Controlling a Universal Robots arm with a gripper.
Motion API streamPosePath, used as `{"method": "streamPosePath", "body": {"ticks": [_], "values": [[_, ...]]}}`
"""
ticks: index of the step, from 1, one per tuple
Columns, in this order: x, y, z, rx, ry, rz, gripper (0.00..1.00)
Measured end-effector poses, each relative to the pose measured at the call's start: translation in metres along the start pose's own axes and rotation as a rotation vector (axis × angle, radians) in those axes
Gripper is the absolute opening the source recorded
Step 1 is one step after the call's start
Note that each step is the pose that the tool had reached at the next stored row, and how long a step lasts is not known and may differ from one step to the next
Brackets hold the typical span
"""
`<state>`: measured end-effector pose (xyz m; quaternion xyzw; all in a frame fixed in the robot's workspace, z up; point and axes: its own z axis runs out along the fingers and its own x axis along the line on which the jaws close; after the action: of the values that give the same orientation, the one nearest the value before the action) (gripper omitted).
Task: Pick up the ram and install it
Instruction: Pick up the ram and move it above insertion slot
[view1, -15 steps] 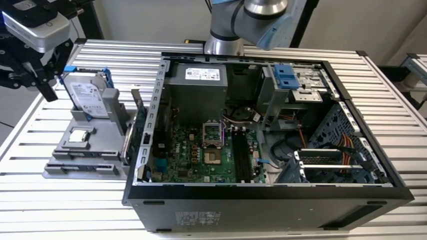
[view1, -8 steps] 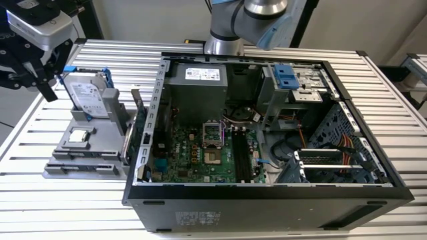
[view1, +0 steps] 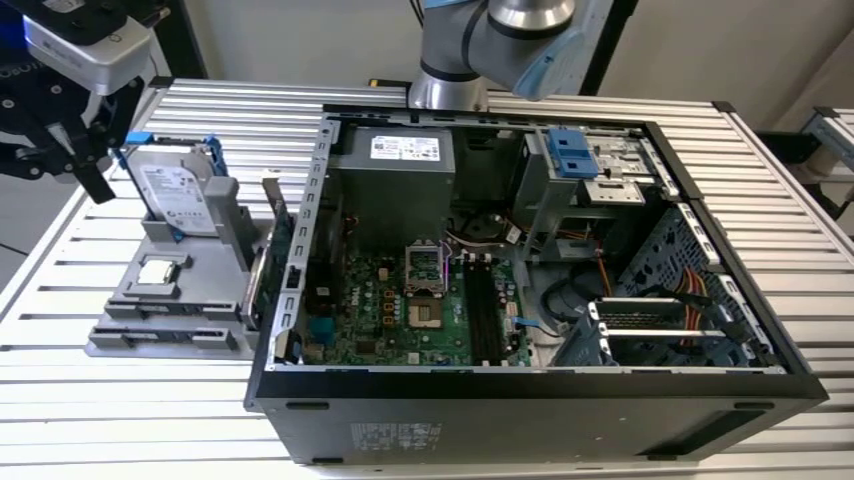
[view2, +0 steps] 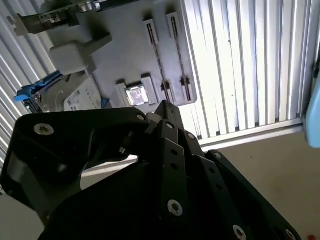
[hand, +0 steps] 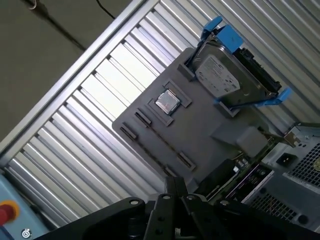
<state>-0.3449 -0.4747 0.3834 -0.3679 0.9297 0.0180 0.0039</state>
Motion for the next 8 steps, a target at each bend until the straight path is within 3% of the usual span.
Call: {"method": "streamPosePath", "body": {"ticks": [8], "values": [[0.0000,0.0000,0.0000,-0.0015,0.0024,-0.074,0.00]]}}
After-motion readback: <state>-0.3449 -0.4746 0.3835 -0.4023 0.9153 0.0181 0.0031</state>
